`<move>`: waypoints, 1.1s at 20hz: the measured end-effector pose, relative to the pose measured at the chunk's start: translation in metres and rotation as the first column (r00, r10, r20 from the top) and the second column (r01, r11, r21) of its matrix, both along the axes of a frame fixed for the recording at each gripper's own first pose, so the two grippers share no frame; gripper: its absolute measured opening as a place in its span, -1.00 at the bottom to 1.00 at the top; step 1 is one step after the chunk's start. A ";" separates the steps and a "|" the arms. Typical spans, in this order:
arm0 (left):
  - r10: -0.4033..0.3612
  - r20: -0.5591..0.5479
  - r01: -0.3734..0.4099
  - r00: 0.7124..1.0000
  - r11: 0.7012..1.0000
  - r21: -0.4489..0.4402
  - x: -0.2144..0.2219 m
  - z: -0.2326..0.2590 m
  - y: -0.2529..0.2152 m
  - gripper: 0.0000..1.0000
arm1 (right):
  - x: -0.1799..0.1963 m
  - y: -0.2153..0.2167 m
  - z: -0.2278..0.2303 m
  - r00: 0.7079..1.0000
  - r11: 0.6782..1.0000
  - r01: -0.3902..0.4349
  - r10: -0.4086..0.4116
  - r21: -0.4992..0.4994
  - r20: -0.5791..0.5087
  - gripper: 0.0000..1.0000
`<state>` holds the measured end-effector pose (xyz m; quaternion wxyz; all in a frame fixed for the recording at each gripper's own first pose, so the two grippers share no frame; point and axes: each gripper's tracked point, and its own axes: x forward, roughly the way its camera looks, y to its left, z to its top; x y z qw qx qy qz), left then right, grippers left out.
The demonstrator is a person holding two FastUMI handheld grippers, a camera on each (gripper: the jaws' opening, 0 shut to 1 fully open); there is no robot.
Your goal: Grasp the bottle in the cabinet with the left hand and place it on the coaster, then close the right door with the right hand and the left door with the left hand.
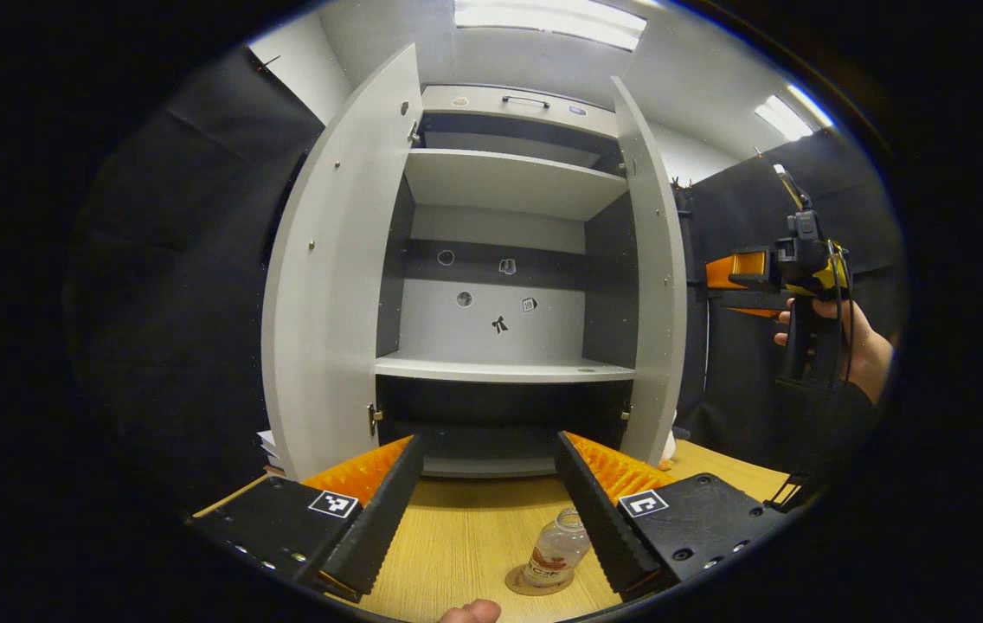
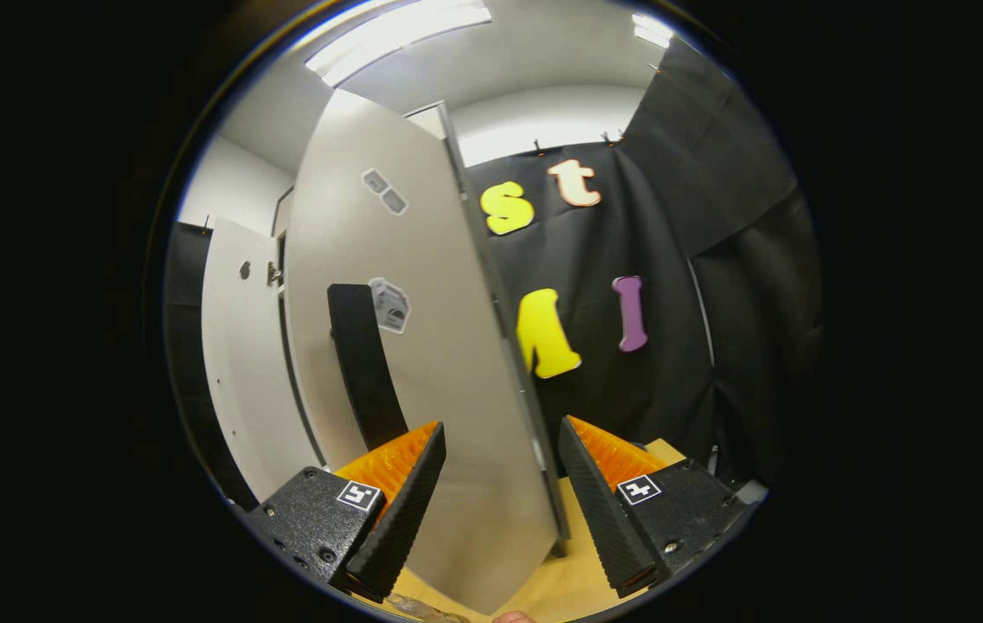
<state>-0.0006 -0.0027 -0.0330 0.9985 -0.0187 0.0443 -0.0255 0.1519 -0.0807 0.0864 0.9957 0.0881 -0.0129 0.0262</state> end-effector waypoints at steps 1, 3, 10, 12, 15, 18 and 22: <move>0.009 -0.001 -0.009 1.000 1.000 -0.001 -0.001 0.000 0.003 0.87 | 0.008 0.011 -0.002 1.000 1.000 -0.018 0.018 -0.003 0.002 0.63; 0.026 0.005 -0.026 1.000 1.000 -0.003 -0.001 0.003 0.009 0.87 | 0.027 0.028 -0.011 0.999 0.999 -0.042 0.042 -0.017 -0.015 0.63; 0.092 0.027 -0.092 0.995 0.996 0.015 -0.006 0.014 0.033 0.87 | 0.024 0.040 -0.039 0.998 0.998 -0.039 0.036 -0.049 -0.059 0.64; 0.109 0.028 -0.110 0.994 0.994 0.013 -0.008 0.018 0.041 0.87 | 0.004 0.038 -0.046 0.998 0.997 -0.029 0.026 -0.072 -0.052 0.65; 0.131 0.017 -0.131 0.991 0.991 0.011 -0.010 0.028 0.050 0.87 | -0.036 0.043 -0.061 0.999 0.991 -0.028 0.023 -0.132 -0.036 0.64; 0.159 0.033 -0.159 0.987 0.987 -0.017 -0.008 0.048 0.068 0.87 | -0.073 0.049 -0.085 0.999 0.982 -0.015 0.009 -0.186 -0.031 0.64; 0.221 0.051 -0.219 0.974 0.975 -0.033 -0.002 0.064 0.099 0.87 | -0.110 0.066 -0.120 0.999 0.979 -0.032 0.023 -0.203 -0.045 0.65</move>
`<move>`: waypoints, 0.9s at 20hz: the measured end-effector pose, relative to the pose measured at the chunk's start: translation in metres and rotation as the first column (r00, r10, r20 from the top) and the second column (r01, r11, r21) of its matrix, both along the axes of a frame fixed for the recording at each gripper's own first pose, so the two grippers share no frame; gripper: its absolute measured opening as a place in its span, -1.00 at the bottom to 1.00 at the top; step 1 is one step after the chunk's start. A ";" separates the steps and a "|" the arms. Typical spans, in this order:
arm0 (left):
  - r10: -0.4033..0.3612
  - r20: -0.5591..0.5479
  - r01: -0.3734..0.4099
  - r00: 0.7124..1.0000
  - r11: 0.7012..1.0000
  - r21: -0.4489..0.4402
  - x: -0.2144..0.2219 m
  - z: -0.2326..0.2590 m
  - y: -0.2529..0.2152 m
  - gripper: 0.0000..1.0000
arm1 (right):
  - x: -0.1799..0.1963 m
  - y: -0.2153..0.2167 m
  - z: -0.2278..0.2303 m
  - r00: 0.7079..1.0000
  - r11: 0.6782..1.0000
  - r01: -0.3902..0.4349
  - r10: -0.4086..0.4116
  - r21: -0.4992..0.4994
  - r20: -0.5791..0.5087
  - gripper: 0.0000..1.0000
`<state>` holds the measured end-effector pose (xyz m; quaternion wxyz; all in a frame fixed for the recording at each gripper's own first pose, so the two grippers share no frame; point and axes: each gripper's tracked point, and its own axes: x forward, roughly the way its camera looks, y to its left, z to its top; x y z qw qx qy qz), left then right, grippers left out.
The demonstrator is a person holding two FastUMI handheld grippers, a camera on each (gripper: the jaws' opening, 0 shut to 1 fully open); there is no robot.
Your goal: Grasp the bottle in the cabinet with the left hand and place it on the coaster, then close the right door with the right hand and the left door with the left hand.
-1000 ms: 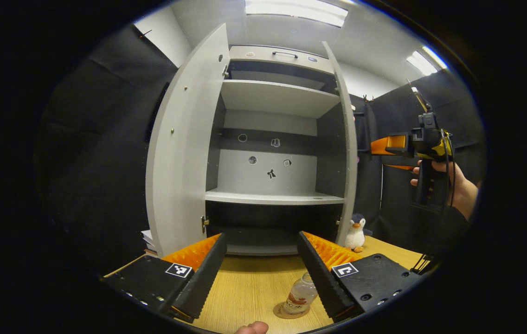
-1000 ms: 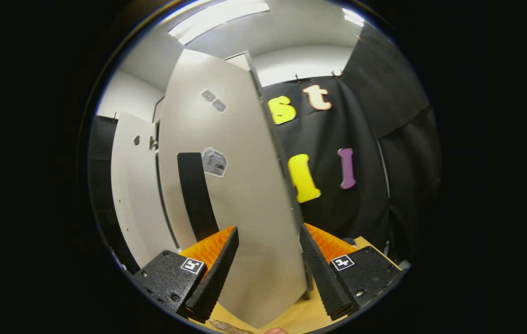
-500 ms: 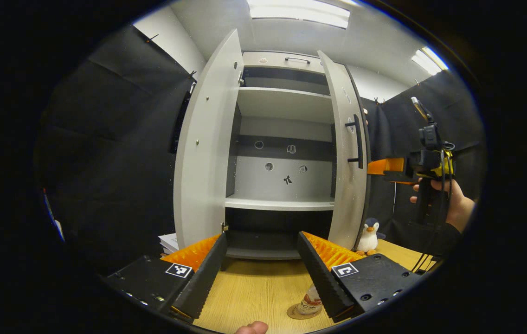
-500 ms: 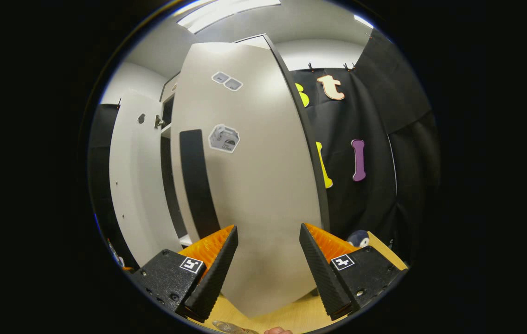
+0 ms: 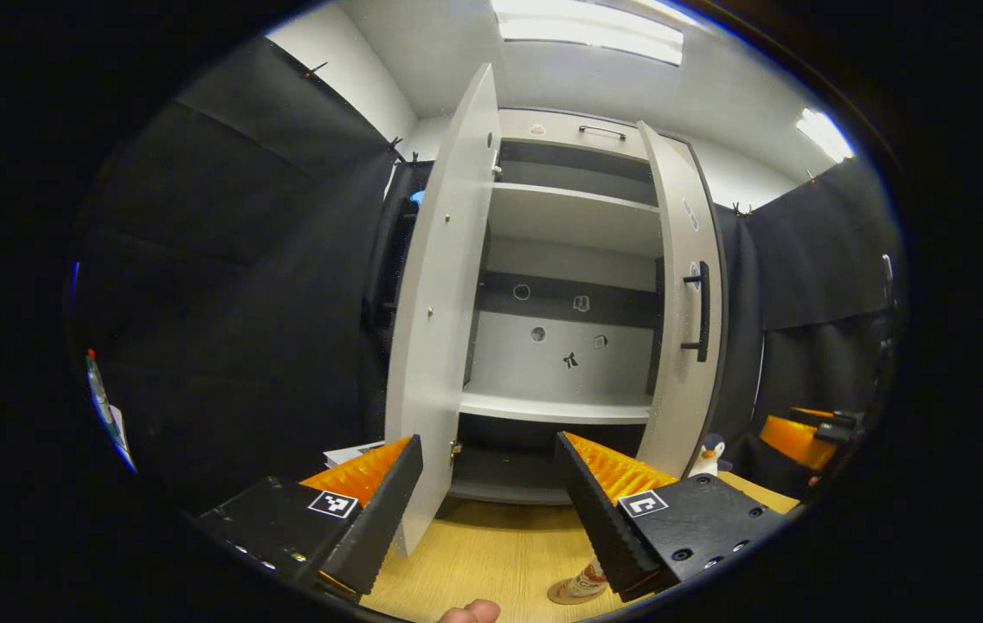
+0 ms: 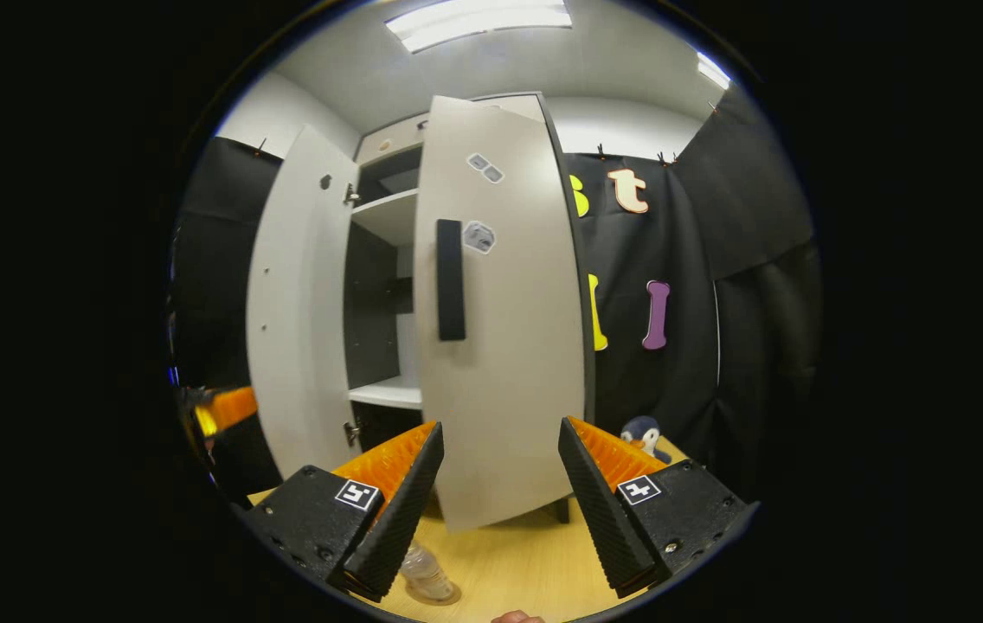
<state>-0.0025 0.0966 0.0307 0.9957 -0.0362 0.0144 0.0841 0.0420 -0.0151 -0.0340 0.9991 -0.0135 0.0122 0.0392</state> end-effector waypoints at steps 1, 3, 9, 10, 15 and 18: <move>0.025 0.008 -0.025 1.000 1.000 0.010 0.002 0.005 0.009 0.88 | -0.006 0.000 -0.009 1.000 1.000 0.011 -0.011 -0.004 -0.008 0.65; 0.075 0.020 -0.075 0.997 0.997 0.026 0.007 0.014 0.034 0.87 | -0.014 0.009 -0.022 0.999 1.000 -0.004 0.004 -0.008 -0.037 0.65; 0.271 0.088 -0.276 0.958 0.960 0.051 0.012 0.059 0.136 0.87 | -0.021 0.000 -0.017 0.999 1.000 0.000 -0.001 -0.023 -0.051 0.66; 0.295 0.110 -0.300 0.949 0.953 0.036 0.018 0.069 0.150 0.80 | -0.021 -0.002 -0.014 0.999 1.000 0.007 -0.008 -0.021 -0.046 0.66; 0.296 0.143 -0.298 0.944 0.955 -0.006 0.061 0.092 0.181 0.89 | -0.017 -0.008 -0.003 0.999 0.999 0.029 -0.030 -0.032 -0.027 0.65; 0.317 0.178 -0.325 0.932 0.946 0.018 0.061 0.098 0.185 1.00 | -0.017 -0.019 -0.002 0.998 0.998 0.055 -0.055 -0.031 -0.024 0.65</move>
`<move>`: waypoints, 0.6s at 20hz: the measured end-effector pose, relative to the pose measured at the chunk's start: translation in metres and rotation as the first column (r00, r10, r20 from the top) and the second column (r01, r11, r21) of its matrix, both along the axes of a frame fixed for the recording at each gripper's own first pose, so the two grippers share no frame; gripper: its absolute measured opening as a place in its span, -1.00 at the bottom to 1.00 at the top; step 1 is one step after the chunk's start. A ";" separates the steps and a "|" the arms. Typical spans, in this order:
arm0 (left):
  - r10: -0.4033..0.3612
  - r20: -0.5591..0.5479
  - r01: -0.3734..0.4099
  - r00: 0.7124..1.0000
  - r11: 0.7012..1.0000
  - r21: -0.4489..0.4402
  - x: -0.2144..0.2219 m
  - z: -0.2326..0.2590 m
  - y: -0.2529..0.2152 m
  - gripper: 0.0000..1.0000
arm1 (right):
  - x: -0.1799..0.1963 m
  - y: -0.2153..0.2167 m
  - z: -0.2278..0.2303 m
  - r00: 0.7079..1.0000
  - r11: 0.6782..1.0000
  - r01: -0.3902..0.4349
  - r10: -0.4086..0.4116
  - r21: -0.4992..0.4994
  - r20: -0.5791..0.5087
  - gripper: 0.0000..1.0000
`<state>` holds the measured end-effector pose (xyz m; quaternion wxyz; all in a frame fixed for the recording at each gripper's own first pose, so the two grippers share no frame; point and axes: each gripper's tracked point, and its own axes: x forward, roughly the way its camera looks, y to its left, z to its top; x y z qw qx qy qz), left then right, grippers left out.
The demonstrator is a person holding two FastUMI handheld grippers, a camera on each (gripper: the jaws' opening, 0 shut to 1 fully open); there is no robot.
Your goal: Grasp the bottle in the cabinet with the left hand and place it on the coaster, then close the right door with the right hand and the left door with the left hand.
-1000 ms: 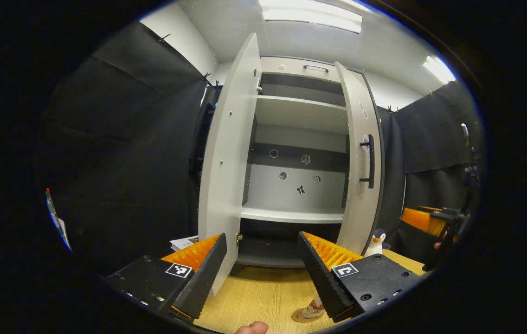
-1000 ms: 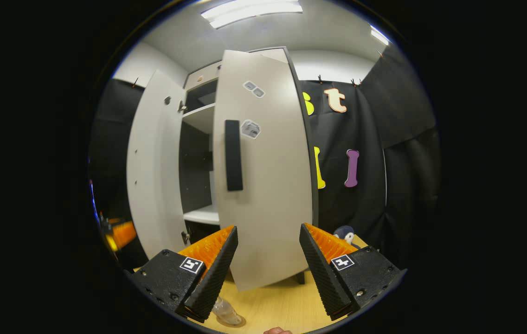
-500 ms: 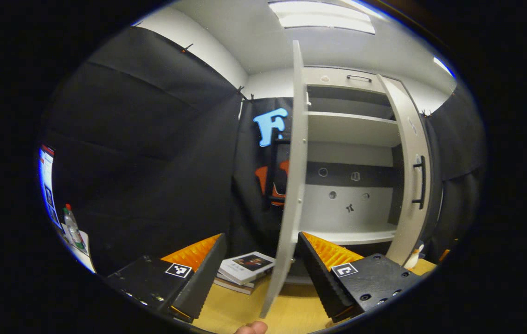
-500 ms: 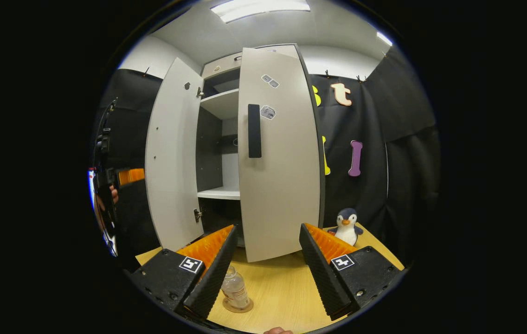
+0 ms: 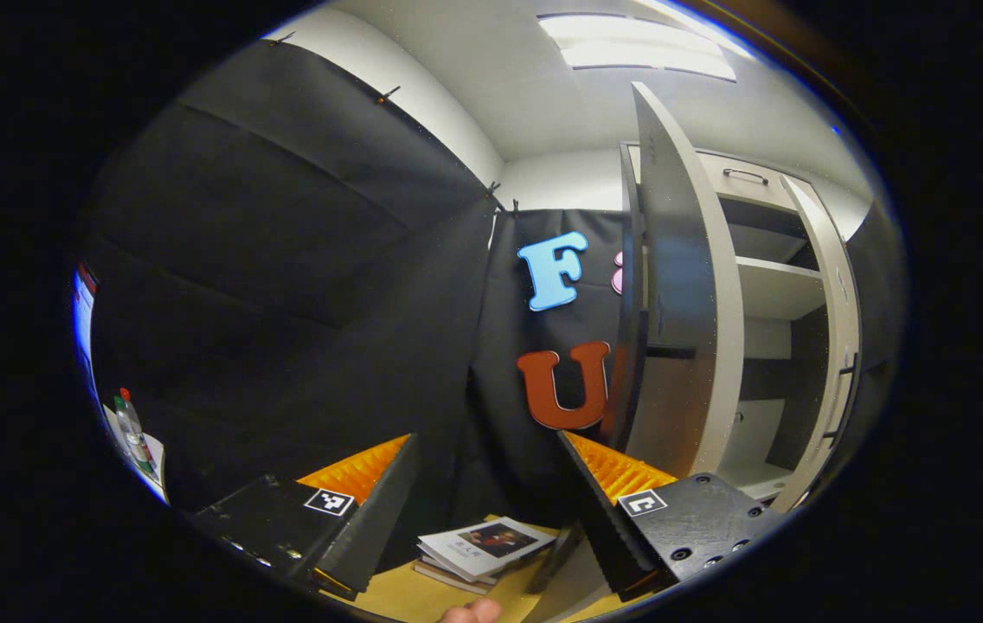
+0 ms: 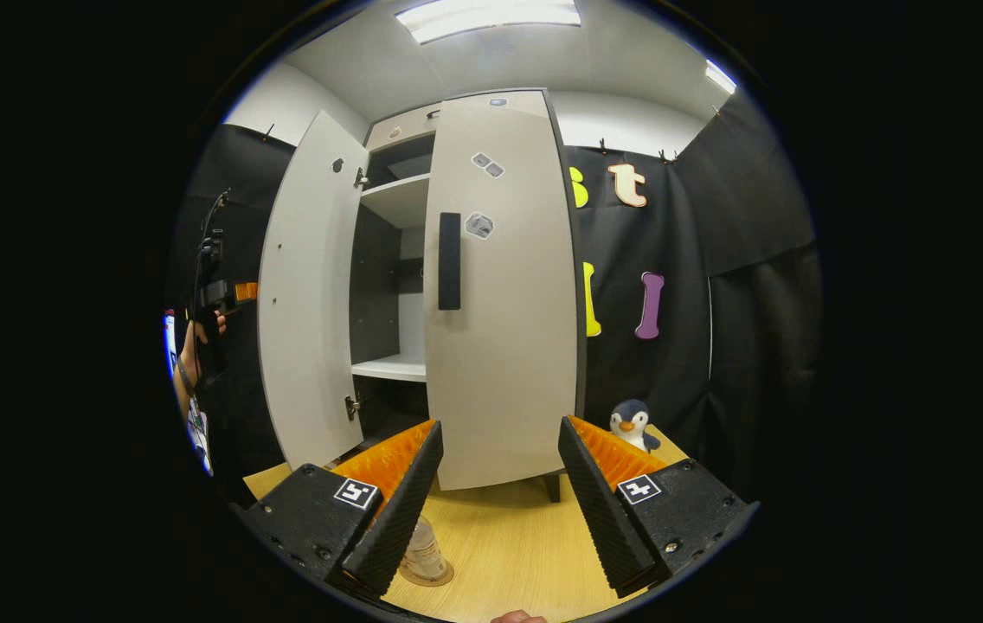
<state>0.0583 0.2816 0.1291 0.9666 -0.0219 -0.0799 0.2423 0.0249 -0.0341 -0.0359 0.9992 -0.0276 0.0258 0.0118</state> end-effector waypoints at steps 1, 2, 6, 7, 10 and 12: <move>0.012 0.005 -0.012 1.000 1.000 0.002 0.002 0.000 0.001 0.99 | -0.001 -0.004 -0.002 1.000 1.000 0.010 -0.010 0.001 -0.003 0.65; 0.021 0.016 -0.021 1.000 1.000 -0.001 0.004 0.001 0.002 0.99 | -0.001 -0.007 -0.003 1.000 1.000 0.017 -0.017 0.002 -0.007 0.65; 0.029 0.022 -0.028 0.999 0.999 -0.032 0.005 0.000 -0.004 0.99 | -0.002 -0.011 -0.002 1.000 1.000 0.022 -0.022 0.013 -0.005 0.65; 0.020 0.019 -0.019 1.000 0.999 -0.029 0.006 0.000 -0.009 0.99 | -0.001 -0.012 -0.003 1.000 1.000 0.017 -0.017 0.019 -0.003 0.65; -0.027 0.000 0.027 1.000 0.999 -0.019 0.012 0.000 -0.029 0.99 | 0.001 -0.006 -0.004 1.000 0.999 0.001 -0.001 0.036 -0.001 0.65; -0.060 -0.003 0.060 0.998 0.998 -0.010 0.017 0.001 -0.048 0.88 | 0.000 -0.004 -0.004 1.000 0.999 -0.006 0.006 0.036 0.001 0.66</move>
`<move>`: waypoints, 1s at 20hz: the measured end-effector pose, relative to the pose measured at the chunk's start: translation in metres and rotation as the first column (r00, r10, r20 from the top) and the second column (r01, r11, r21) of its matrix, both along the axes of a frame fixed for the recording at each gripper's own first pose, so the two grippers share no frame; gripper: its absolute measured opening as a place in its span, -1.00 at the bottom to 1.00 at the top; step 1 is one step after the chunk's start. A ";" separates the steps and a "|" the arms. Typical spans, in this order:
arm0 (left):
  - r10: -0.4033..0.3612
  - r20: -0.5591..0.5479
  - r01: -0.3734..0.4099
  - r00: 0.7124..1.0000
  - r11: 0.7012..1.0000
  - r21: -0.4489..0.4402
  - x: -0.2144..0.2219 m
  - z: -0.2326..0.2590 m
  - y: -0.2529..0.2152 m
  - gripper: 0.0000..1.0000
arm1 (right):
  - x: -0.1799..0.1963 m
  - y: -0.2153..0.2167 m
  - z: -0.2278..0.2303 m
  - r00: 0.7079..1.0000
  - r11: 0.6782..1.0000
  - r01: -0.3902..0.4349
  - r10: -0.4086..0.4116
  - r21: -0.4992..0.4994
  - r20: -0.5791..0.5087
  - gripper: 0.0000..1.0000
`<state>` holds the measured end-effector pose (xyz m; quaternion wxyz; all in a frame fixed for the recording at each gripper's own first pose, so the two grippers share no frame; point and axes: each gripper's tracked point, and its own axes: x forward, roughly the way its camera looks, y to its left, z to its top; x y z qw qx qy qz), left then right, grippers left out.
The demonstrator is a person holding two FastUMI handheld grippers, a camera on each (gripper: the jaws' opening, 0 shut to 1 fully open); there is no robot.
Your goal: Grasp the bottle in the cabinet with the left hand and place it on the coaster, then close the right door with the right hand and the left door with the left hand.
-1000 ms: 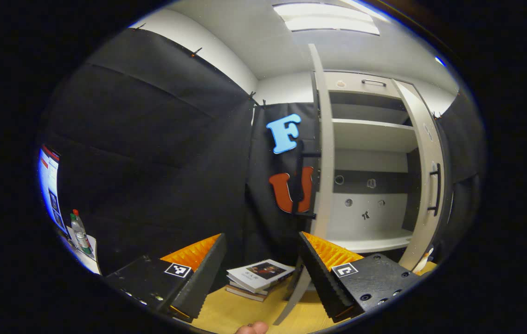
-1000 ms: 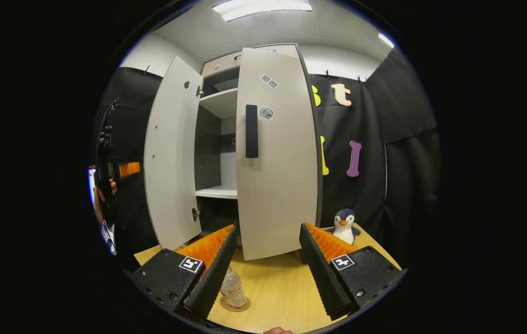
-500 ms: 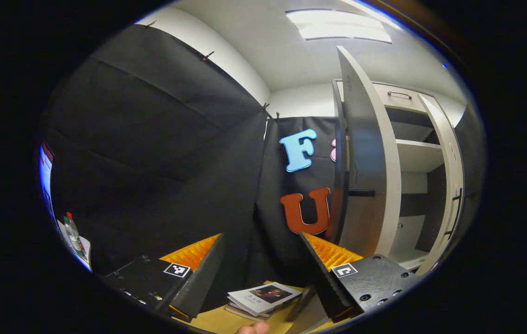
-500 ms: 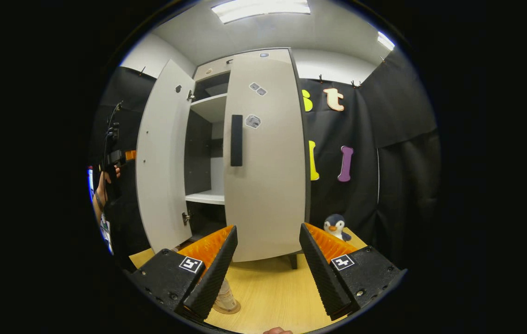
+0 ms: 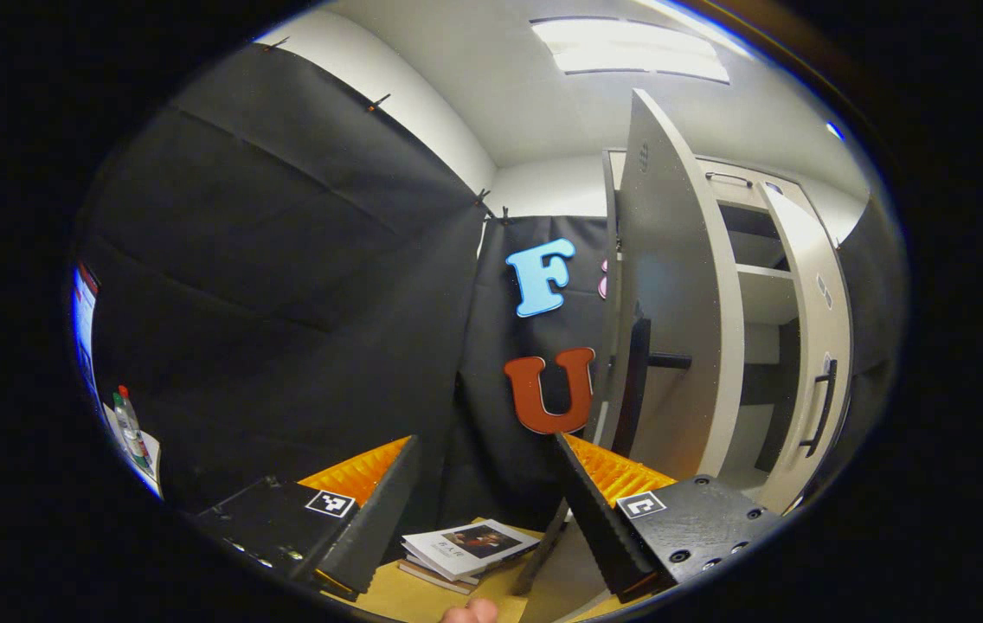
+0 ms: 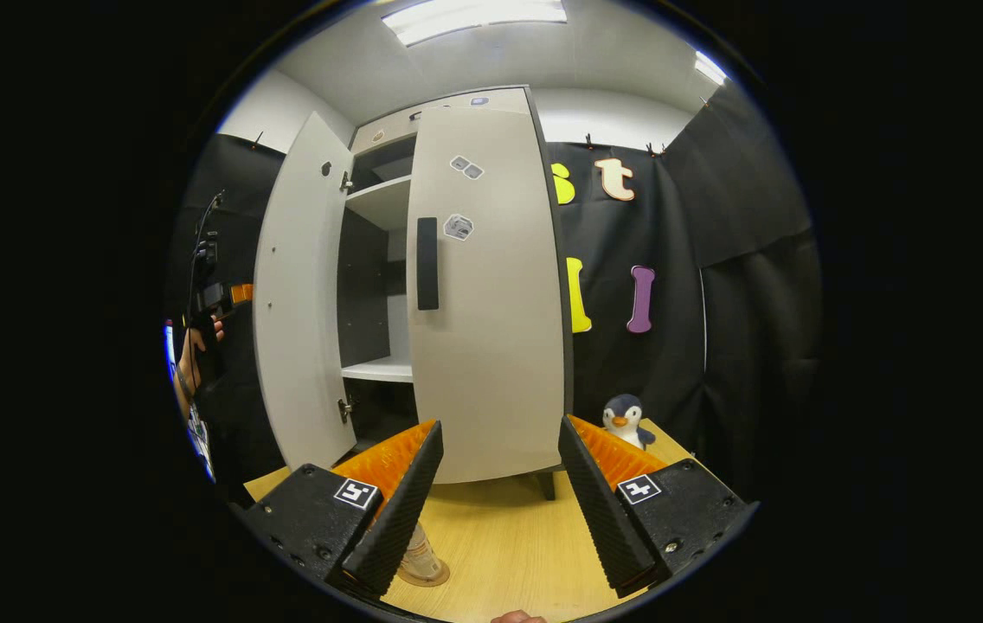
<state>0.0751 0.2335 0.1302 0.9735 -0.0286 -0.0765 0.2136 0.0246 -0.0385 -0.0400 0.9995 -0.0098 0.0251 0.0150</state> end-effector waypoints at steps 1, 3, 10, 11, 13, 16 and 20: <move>-0.016 0.000 0.016 1.000 1.000 0.002 0.002 0.000 -0.009 0.88 | -0.001 0.000 0.000 1.000 1.000 -0.001 0.001 -0.001 0.000 0.66; -0.064 0.006 0.064 0.998 0.998 -0.008 0.010 -0.001 -0.028 0.99 | -0.004 -0.006 0.002 1.000 1.000 0.010 -0.010 -0.002 0.003 0.66; -0.189 0.030 0.191 0.981 0.980 -0.051 0.029 -0.002 -0.074 0.99 | -0.021 -0.034 0.012 0.995 0.996 0.093 -0.093 -0.007 0.028 0.65; -0.189 0.026 0.190 0.982 0.981 -0.038 0.030 -0.002 -0.075 0.89 | -0.025 -0.037 0.014 0.994 0.995 0.104 -0.103 -0.010 0.034 0.66; -0.174 0.021 0.174 0.985 0.985 0.000 0.027 0.001 -0.075 0.99 | -0.030 -0.042 0.014 0.992 0.992 0.122 -0.122 -0.013 0.037 0.65; -0.154 0.022 0.154 0.988 0.988 0.028 0.022 0.003 -0.074 0.99 | -0.036 -0.046 0.010 0.990 0.990 0.139 -0.140 0.005 0.030 0.65; -0.198 0.014 0.199 0.980 0.979 -0.046 0.014 -0.011 -0.087 0.89 | -0.036 -0.037 0.005 0.992 0.992 0.129 -0.129 0.004 0.005 0.65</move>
